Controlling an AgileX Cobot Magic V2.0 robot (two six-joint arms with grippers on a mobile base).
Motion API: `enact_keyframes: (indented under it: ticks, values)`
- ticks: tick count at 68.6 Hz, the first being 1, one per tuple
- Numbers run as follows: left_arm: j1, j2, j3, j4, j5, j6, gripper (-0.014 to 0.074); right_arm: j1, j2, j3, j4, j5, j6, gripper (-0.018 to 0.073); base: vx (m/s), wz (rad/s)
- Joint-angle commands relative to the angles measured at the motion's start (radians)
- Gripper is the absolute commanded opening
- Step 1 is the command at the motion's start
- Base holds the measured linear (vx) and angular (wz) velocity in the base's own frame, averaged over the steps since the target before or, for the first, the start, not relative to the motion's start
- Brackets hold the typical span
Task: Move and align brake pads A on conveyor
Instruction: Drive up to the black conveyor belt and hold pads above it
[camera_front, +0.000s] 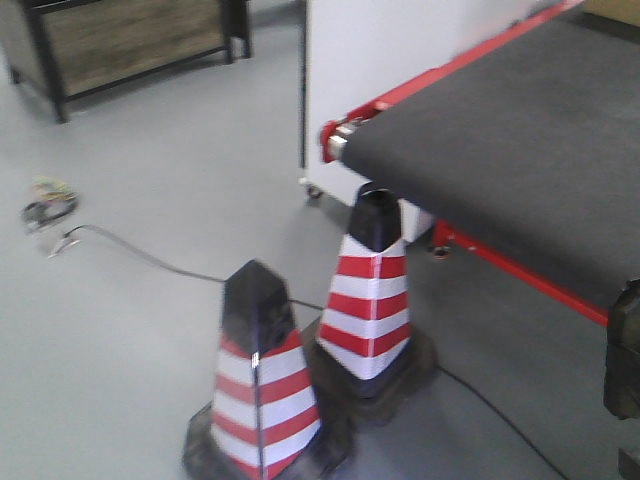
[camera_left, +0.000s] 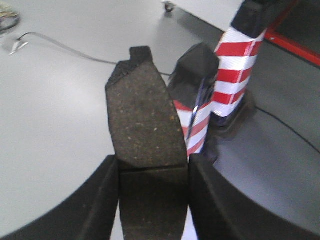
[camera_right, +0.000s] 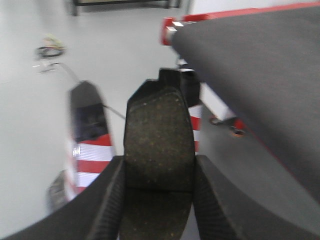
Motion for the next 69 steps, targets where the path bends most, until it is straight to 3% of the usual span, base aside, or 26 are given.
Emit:
enact_keyframes:
  ticks: [1,69]
  values:
    - [-0.005,-0.001,-0.03,-0.011,-0.075,-0.004,0.006,-0.003,0.003,-0.034,0.016,-0.082,-0.005,-0.0003,0.37,-0.66]
    - [-0.005,-0.001,-0.03,-0.011,-0.075,-0.004,0.006,-0.003,0.003,-0.034,0.016,-0.079,-0.005,-0.0003,0.32,-0.64]
